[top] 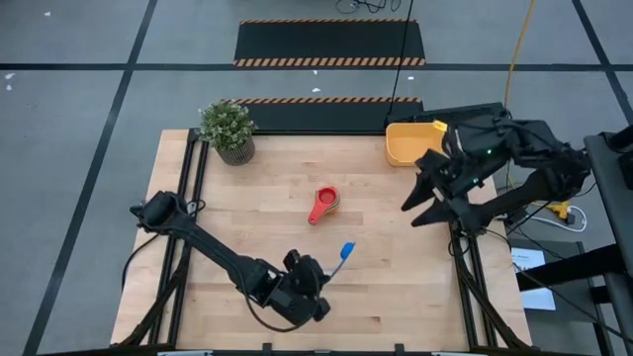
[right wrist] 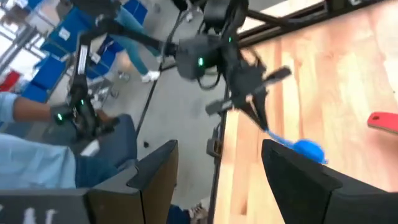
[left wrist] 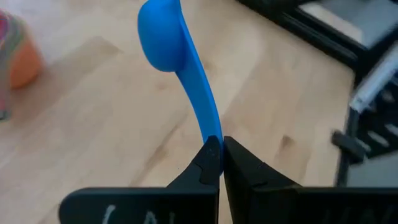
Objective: Nest measuring cups in basket
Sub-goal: Stack the blue measuring cup on top of the red measuring cup on the table
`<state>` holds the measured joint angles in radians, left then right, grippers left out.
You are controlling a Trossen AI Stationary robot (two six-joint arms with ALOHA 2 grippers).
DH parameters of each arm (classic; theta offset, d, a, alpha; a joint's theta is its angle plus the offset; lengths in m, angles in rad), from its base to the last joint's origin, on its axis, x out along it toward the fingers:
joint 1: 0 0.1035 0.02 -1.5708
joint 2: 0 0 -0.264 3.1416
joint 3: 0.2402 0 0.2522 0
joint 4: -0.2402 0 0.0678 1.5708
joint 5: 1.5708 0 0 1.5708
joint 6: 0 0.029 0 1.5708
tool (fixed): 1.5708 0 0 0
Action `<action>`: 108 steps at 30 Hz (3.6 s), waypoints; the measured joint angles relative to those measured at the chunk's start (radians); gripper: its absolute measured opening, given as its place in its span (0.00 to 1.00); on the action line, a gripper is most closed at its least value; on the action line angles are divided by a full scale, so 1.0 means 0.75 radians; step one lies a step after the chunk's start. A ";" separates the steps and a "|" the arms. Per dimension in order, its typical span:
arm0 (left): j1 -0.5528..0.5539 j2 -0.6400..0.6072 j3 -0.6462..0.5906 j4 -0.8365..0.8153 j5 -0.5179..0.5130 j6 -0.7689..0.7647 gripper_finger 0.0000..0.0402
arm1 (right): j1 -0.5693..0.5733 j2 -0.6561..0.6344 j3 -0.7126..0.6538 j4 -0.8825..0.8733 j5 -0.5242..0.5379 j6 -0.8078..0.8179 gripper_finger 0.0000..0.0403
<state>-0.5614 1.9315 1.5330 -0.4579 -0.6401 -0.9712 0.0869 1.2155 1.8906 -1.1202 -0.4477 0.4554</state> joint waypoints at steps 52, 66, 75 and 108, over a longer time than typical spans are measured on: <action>0.087 -0.036 -0.002 1.238 0.155 0.530 0.01 | -0.091 -0.188 -0.584 0.462 -0.366 0.212 0.56; 0.084 -0.036 -0.002 1.162 0.207 0.519 0.01 | -0.092 -0.261 -0.583 0.432 -0.366 0.286 0.56; 0.085 -0.036 -0.002 1.164 0.238 0.520 0.01 | -0.089 -0.251 -0.583 0.298 -0.318 0.152 0.56; 0.120 -0.036 -0.002 1.175 0.257 0.489 0.01 | -0.088 -0.232 -0.658 0.367 -0.386 0.054 0.09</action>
<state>-0.4717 1.9045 1.5314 0.4237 -0.4473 -0.6045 0.0212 1.0416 1.3972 -0.8449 -0.7371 0.4957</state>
